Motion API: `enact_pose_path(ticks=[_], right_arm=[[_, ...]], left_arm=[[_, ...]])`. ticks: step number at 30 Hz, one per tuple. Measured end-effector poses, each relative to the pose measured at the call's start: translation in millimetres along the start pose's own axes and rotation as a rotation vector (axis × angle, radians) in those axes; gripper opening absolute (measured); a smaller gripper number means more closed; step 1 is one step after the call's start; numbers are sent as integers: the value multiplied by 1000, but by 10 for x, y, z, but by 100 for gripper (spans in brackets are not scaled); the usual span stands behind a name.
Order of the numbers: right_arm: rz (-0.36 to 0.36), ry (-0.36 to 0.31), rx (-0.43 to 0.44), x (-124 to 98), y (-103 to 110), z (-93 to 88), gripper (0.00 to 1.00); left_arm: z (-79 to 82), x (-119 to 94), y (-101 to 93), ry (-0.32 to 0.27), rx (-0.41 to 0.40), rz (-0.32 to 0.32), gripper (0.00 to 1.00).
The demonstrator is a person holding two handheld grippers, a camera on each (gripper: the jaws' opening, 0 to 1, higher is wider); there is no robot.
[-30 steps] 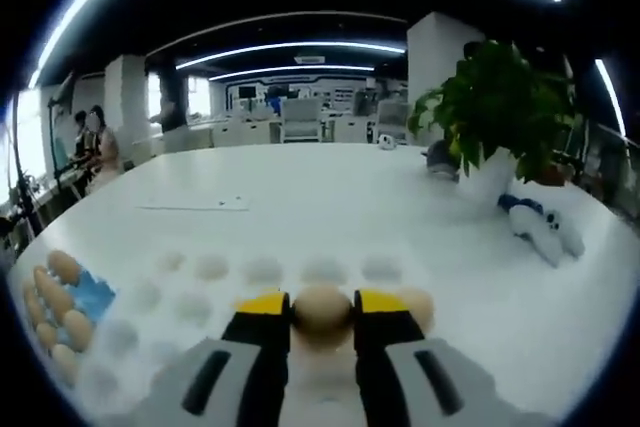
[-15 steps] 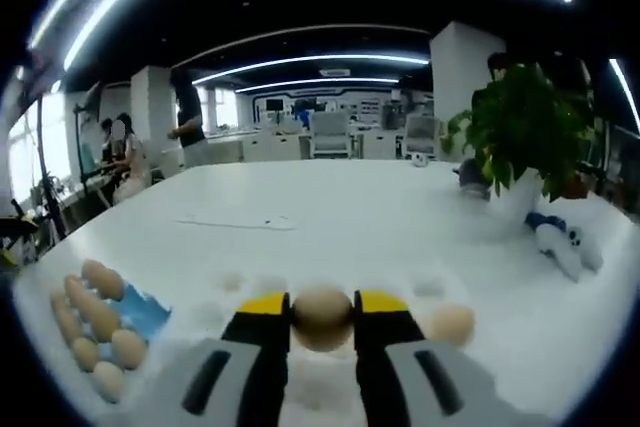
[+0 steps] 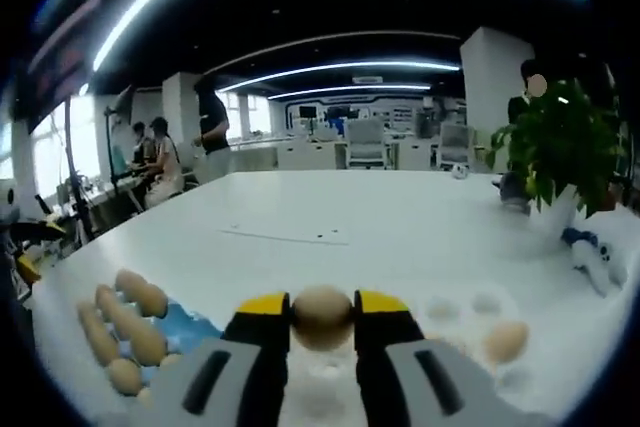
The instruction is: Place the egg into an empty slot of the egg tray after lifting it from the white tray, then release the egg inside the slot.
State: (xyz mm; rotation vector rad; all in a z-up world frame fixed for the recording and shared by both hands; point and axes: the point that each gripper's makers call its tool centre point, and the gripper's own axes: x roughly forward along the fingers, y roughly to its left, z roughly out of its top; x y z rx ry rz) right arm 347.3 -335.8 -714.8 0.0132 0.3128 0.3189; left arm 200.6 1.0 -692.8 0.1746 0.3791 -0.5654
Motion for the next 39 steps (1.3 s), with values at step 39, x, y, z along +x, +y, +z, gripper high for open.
enact_pose_path(ticks=[39], right_arm=[[347,81,-74,351,1442,-227,24]], left_arm=[[3,-50,21,-6,-2,17,79]])
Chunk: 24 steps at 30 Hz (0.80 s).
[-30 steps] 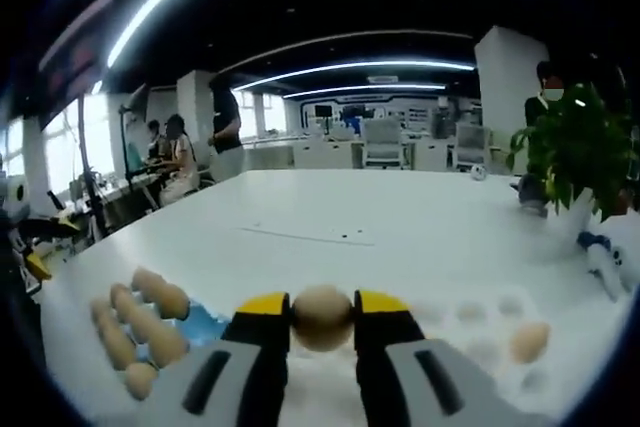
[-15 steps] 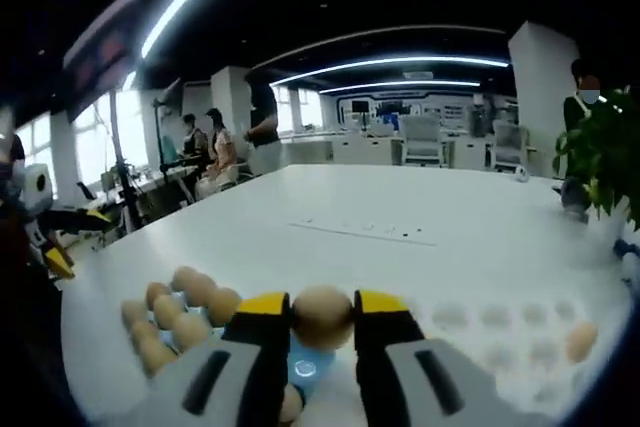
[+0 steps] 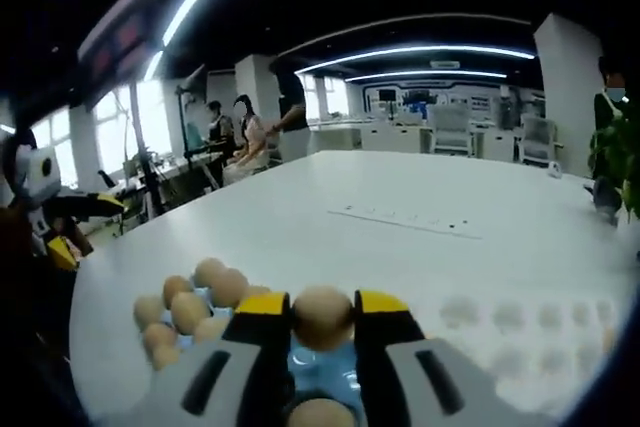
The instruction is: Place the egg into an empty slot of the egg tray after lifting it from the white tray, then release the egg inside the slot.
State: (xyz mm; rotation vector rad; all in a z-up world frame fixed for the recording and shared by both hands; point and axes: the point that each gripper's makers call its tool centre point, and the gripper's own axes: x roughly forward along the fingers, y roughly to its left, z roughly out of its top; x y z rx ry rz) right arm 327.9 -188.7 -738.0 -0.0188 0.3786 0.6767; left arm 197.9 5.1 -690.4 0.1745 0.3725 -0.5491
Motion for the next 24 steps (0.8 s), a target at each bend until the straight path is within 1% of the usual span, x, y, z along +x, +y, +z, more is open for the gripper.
enact_pose_path(ticks=[3,11,18,21,24], right_arm=[[9,10,-4,29,30,-32,24],[26,48,20,125,46,-134,24],[50,80,29,194,113,-210,24],[62,96,40,214,141,-235,24],[70,107,60,224,139,-257,24]], left_arm=[[-1,8,-7,2,1,-4,78],[14,20,-11,1,4,-6,78],[9,16,-4,0,1,-5,78],[13,12,7,-6,-13,-3,78],[9,15,22,-3,-7,0,78]])
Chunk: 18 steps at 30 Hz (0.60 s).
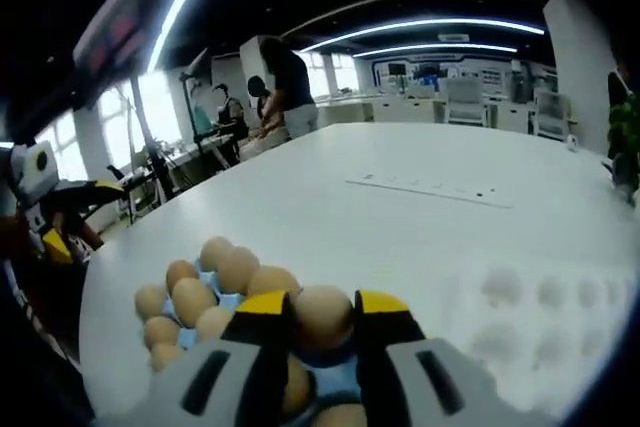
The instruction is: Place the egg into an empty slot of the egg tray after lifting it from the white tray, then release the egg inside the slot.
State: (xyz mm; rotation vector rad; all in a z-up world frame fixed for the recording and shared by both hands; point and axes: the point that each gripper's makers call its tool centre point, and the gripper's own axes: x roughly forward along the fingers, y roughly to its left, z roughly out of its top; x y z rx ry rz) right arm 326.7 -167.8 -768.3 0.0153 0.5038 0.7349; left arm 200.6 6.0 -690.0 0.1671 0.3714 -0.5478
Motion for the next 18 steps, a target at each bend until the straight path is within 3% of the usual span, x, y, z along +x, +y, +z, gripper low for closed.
enact_pose_path(ticks=[3,6,18], right_arm=[[6,7,25,5,-12,-11,25],[23,32,131,18,-22,-56,25],[56,37,87,25,-2,-50,25]], left_arm=[[0,14,-10,0,-1,-5,78],[-2,26,-13,2,-2,-8,77],[1,35,-1,7,5,-5,77]])
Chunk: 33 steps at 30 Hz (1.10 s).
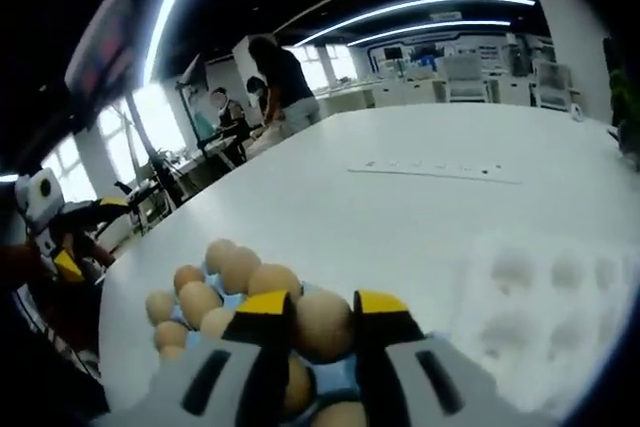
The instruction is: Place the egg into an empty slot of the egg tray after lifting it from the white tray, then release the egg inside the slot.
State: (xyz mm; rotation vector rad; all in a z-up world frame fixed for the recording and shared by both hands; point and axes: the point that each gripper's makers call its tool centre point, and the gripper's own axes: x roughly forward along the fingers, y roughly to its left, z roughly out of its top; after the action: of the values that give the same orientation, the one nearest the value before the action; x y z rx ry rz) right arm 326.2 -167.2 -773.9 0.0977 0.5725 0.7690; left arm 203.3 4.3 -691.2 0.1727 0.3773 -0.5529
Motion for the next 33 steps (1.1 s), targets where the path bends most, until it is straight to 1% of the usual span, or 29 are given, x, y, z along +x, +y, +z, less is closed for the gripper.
enact_pose_path(ticks=[1,4,7,10,12,14,16,18,20,21,22,23,24,25,27,29,31,33], right_arm=[[0,-1,-11,9,11,5,25],[6,1,-7,14,2,-6,26],[17,0,-9,17,22,-7,29],[20,-4,-7,-39,44,1,28],[6,-55,-28,-127,30,92,28],[-6,-102,-19,-216,-7,172,28],[-25,-119,-17,-315,-77,201,28],[-34,-116,-4,-384,-153,192,31],[-53,-129,6,-445,-222,199,32],[-79,-138,17,-500,-292,205,30],[-140,-169,-8,-594,-417,251,29],[-154,-182,-18,-622,-448,269,29],[-212,-206,-37,-746,-576,296,29],[-238,-217,-32,-799,-643,303,29],[-284,-211,12,-914,-812,244,30],[-338,-204,21,-1029,-983,179,30],[-368,-207,43,-1130,-1077,135,30],[-389,-198,41,-1204,-1134,91,30]], left_arm=[[0,-1,2,-1,-1,1,77],[11,-5,-1,-3,2,3,77],[14,-6,-11,-2,5,2,77],[15,-12,-8,-3,5,6,77],[16,-16,-7,-3,6,8,77],[14,-14,-12,-2,5,6,77],[17,-7,-20,-2,5,5,77],[28,6,-38,-4,6,-1,77],[38,14,-49,-5,10,-6,77],[46,17,-56,-8,8,-7,77],[52,18,-55,-10,9,-6,77],[54,17,-56,-10,10,-6,77],[52,17,-57,-9,7,-6,77],[47,15,-59,-8,8,-5,77],[38,15,-71,-4,9,-10,77],[38,19,-73,-4,9,-10,77],[49,23,-74,-7,9,-10,76],[70,26,-70,-13,11,-8,76]])
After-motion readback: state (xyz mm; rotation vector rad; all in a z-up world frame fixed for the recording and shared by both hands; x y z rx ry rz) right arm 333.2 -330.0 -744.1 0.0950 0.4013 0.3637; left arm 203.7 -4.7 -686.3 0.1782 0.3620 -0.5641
